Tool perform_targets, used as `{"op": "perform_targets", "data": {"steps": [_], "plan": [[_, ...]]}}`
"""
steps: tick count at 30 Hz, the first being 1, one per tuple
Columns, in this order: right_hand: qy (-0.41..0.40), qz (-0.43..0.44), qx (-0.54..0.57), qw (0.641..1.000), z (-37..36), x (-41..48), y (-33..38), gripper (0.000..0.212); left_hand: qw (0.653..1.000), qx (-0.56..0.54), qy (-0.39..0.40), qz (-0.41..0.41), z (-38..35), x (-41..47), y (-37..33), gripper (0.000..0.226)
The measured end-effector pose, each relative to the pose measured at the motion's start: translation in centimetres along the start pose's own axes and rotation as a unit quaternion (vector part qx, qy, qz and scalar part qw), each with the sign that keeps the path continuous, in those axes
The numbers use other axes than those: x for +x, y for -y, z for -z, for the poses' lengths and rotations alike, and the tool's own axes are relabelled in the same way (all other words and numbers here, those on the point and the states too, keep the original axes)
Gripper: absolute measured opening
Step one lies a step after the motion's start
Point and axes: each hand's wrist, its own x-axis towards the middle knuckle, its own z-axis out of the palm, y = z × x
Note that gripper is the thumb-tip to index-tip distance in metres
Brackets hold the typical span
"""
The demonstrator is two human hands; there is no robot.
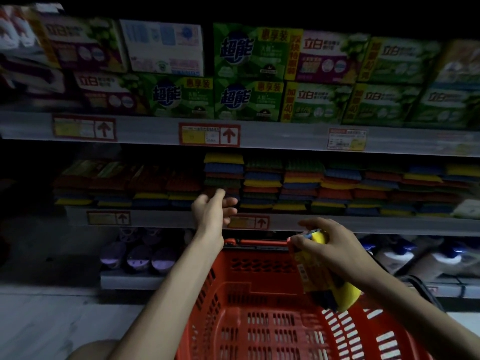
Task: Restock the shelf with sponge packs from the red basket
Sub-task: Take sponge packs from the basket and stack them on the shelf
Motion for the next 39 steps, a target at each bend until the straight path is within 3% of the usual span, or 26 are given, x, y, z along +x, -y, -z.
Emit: {"op": "perform_targets", "data": {"steps": [8, 11, 15, 18, 20, 22, 26, 31, 36, 39], "plan": [[-0.01, -0.029, 0.106, 0.994, -0.2, -0.4, 1.3, 0.045, 0.998, 0.056, 0.029, -0.015, 1.6, -3.2, -0.7, 0.015], [-0.004, -0.073, 0.279, 0.958, -0.1, -1.1, 2.2, 0.031, 0.993, 0.097, 0.063, -0.031, 2.7, -5.5, 0.2, 0.02], [-0.003, -0.138, 0.416, 0.899, -0.5, -2.0, 3.0, 0.035, 0.971, 0.168, 0.162, -0.058, 3.6, -9.7, 1.5, 0.029], [-0.042, -0.17, 0.471, 0.865, -1.1, -2.8, 3.4, 0.041, 0.918, 0.246, 0.304, -0.068, 3.9, -12.3, 2.9, 0.063], [-0.034, -0.183, 0.483, 0.856, -1.7, -3.2, 3.5, 0.05, 0.894, 0.264, 0.356, -0.063, 3.9, -13.3, 4.1, 0.089], [0.007, -0.191, 0.486, 0.853, -2.2, -3.6, 3.4, 0.06, 0.894, 0.252, 0.363, -0.071, 3.9, -13.7, 4.8, 0.102], [0.053, -0.159, 0.461, 0.871, -2.1, -4.0, 3.6, 0.058, 0.931, 0.183, 0.308, -0.072, 4.8, -12.8, 4.2, 0.091], [0.085, -0.089, 0.401, 0.908, -1.0, -3.9, 4.0, 0.05, 0.947, 0.024, 0.321, 0.024, 6.2, -11.2, 2.5, 0.082], [0.085, -0.06, 0.437, 0.893, -0.8, -4.2, 4.4, 0.045, 0.937, -0.031, 0.333, 0.097, 7.1, -11.5, 1.1, 0.087], [0.096, -0.068, 0.446, 0.887, -0.8, -4.5, 4.5, 0.043, 0.935, -0.038, 0.337, 0.107, 7.4, -11.6, 1.0, 0.103]]}}
